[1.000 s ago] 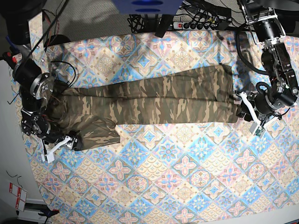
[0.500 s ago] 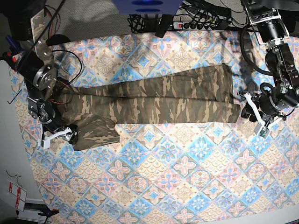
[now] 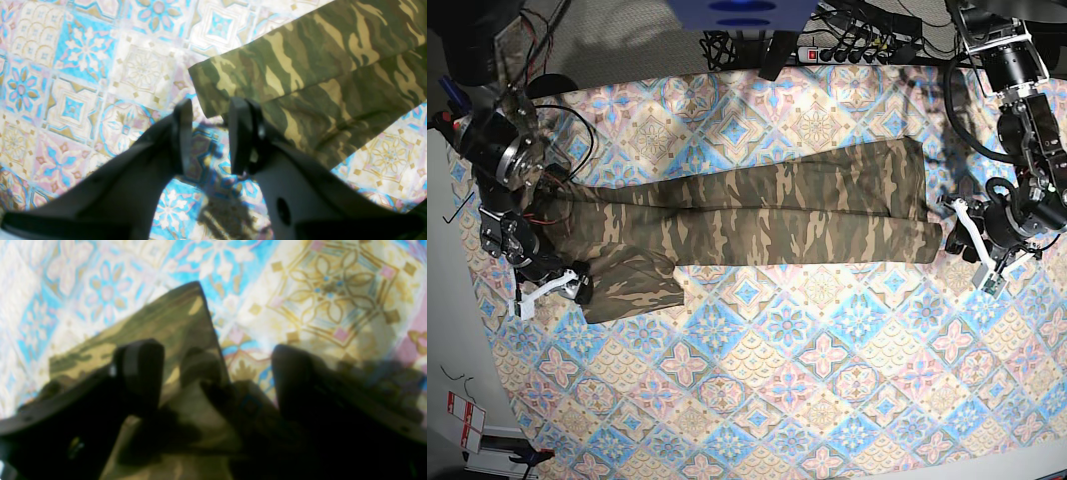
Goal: Fold the T-shirt properly
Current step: 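Grasp the sleeve end with the right gripper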
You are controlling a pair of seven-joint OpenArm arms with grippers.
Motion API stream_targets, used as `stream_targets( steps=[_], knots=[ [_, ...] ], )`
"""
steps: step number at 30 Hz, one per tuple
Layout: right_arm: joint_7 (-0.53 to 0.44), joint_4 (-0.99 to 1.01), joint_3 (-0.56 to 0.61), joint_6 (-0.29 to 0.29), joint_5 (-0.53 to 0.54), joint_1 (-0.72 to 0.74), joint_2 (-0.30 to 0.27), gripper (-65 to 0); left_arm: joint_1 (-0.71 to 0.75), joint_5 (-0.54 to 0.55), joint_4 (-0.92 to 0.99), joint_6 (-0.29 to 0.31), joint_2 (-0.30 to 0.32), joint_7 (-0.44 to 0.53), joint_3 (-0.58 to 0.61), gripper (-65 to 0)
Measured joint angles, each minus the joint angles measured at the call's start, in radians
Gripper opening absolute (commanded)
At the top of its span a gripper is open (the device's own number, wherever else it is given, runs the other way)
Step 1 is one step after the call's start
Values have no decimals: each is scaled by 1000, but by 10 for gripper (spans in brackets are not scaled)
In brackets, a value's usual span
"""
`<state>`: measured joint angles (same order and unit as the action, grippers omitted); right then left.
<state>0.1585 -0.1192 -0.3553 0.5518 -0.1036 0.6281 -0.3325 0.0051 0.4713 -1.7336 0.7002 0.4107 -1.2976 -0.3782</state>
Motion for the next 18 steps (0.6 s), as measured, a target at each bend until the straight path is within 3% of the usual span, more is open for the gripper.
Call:
stream_targets(
  steps=[7,9,13,18],
  knots=[
    [-13,-8,55,2,8,13,105,-156,1,0,0,0,2,0,1,-467],
    [-8,-8,55,8,10,15,125,-196,0,0,0,0,3,1,1,-467],
    [35,-8,55,19,18,15,130,-366,1,0,0,0,2,0,2,-467],
    [74,-5,55,39,30,6,136,-624,0,0,0,0,2,1,2,-467]
  ],
)
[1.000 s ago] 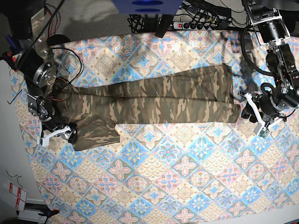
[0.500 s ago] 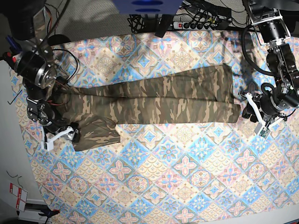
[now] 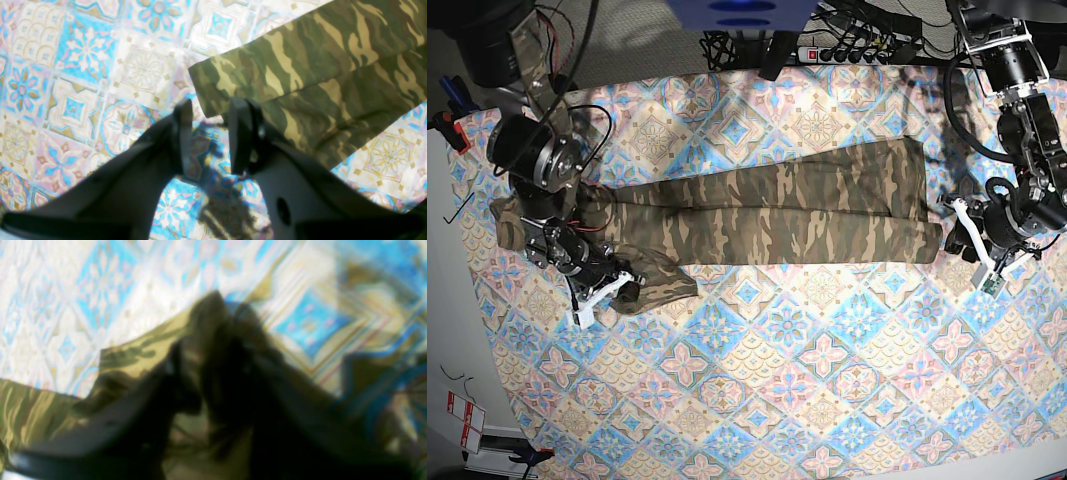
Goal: Fold the T-shirt properly
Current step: 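Grasp the sleeve end with the right gripper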
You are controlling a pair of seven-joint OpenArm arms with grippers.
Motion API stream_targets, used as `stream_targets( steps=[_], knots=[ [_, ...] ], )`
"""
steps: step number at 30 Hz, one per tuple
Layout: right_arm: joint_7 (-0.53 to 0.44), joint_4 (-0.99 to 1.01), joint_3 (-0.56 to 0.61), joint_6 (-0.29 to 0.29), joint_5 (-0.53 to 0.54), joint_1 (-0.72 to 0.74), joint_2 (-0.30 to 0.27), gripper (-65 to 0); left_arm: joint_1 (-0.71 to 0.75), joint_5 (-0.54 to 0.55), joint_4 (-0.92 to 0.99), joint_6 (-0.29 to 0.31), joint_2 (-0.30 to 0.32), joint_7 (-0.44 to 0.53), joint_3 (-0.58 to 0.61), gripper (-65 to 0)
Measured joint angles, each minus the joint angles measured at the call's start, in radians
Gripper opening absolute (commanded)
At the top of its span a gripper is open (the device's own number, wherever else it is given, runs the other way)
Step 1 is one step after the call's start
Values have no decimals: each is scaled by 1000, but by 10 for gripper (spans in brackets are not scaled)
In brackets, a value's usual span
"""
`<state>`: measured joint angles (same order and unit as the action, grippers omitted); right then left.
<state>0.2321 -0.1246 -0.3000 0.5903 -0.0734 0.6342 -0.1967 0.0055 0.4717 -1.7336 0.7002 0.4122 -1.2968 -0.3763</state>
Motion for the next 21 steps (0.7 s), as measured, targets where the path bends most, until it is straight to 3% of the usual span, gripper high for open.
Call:
stream_targets(
  steps=[3,9,18,21],
  knots=[
    [36,1,0,4,6,5,-2,-646,0,0,0,0,0,0,0,-467],
    [254,-163,1,11,-25,-2,8,-643,0,0,0,0,-2,0,4,-467],
    [717,-789,6,-2,-88,-190,44,-639,0,-2,0,1,-3,2,6,-467],
    [814,-987,7,3,-70,-225,70,-639,1,-3,1,0,-5,0,8,-467]
  ],
)
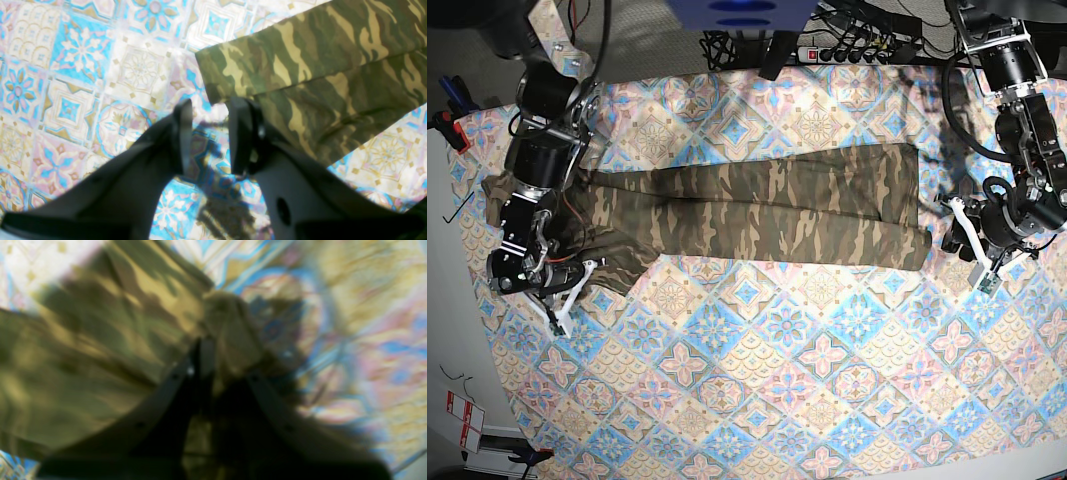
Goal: Fold the T-shirt properly
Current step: 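Grasp the sleeve end with the right gripper, then fold the sleeve end with the right gripper toward the shirt's middle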
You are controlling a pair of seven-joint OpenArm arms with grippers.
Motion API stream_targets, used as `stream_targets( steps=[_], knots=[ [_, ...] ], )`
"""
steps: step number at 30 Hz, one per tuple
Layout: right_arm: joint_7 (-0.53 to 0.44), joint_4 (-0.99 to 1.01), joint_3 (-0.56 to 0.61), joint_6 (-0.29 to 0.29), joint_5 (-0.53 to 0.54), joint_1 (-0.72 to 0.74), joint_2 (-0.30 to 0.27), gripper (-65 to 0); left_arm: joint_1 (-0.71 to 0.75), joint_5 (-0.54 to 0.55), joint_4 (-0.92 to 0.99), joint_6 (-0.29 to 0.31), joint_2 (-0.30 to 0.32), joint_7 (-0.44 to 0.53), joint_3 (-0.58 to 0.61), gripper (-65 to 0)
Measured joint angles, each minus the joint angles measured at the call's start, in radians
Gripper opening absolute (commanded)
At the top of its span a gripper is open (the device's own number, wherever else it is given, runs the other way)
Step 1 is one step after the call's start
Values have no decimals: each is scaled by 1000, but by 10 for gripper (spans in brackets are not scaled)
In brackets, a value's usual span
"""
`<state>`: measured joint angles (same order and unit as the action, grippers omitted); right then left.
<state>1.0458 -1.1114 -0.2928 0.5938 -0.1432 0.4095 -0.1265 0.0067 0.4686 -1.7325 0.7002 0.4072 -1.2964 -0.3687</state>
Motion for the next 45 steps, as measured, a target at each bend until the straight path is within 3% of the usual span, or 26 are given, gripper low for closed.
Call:
stream_targets(
  steps=[7,13,18,27,34,36,41,45],
  knots=[
    [155,-257,23,-1,-12,-125,46,-639,0,-4,1,0,3,-1,0,-467],
    [232,-539,94,0,15,-246,80,-639,0,-2,1,0,1,2,0,-467],
    [368,-740,117,0,11,-332,121,-639,-1,-4,1,0,0,0,0,-467],
    [342,-768,290,0,13,-463,123,-639,27,-2,1,0,0,2,0,-467],
    [302,-751,411,1,16,-484,130,-635,27,-95,1,1,-33,5,0,-467],
    [303,-706,411,0,16,-481,134,-597,27,-118,1,3,-41,3,0,-467],
    [302,-649,411,0,13,-473,134,-432,27,-136,1,3,-47,3,0,-467],
    [302,-649,413,0,13,-470,134,-348,26,-137,1,3,-47,3,0,-466]
  ],
)
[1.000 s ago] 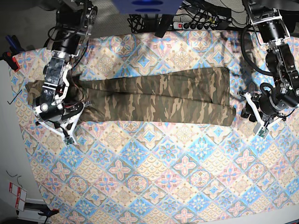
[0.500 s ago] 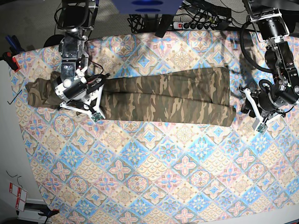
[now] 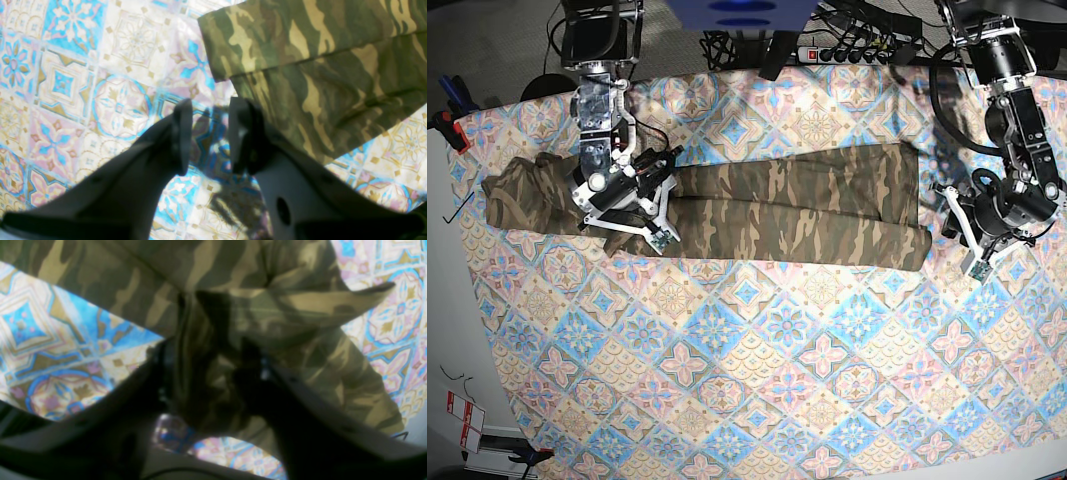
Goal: Fold the T-shirt properly
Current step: 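Fold the sleeve end with the right gripper toward the shirt's middle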
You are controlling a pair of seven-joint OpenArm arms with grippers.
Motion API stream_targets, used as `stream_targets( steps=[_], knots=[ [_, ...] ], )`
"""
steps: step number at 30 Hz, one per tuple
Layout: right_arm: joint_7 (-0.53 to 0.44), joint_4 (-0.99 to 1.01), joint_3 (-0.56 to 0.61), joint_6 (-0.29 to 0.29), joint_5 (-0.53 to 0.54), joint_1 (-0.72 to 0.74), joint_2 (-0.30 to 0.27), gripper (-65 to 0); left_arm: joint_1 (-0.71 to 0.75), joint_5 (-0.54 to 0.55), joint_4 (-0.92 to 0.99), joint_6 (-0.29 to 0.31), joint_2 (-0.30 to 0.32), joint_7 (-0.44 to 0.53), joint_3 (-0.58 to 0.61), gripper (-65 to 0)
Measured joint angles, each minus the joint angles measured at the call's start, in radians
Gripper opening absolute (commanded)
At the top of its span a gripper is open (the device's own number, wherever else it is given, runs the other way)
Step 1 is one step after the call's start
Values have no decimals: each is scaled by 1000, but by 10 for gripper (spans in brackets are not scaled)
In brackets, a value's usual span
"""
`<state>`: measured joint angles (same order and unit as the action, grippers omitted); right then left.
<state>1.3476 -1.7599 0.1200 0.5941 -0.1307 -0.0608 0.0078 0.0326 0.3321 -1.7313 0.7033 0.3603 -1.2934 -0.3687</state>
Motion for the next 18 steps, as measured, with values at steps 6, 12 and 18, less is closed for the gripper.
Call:
stream_targets(
  steps=[6,12,18],
  knots=[
    [6,-63,155,-1,-7,5,-13,-306,0,0,0,0,0,0,0,-465],
    [-69,-158,321,0,1,19,-11,-306,0,-2,0,0,-1,0,0,-461],
    [-79,-156,323,-4,-5,27,-11,-303,1,10,0,0,-16,0,-8,-461]
  ],
)
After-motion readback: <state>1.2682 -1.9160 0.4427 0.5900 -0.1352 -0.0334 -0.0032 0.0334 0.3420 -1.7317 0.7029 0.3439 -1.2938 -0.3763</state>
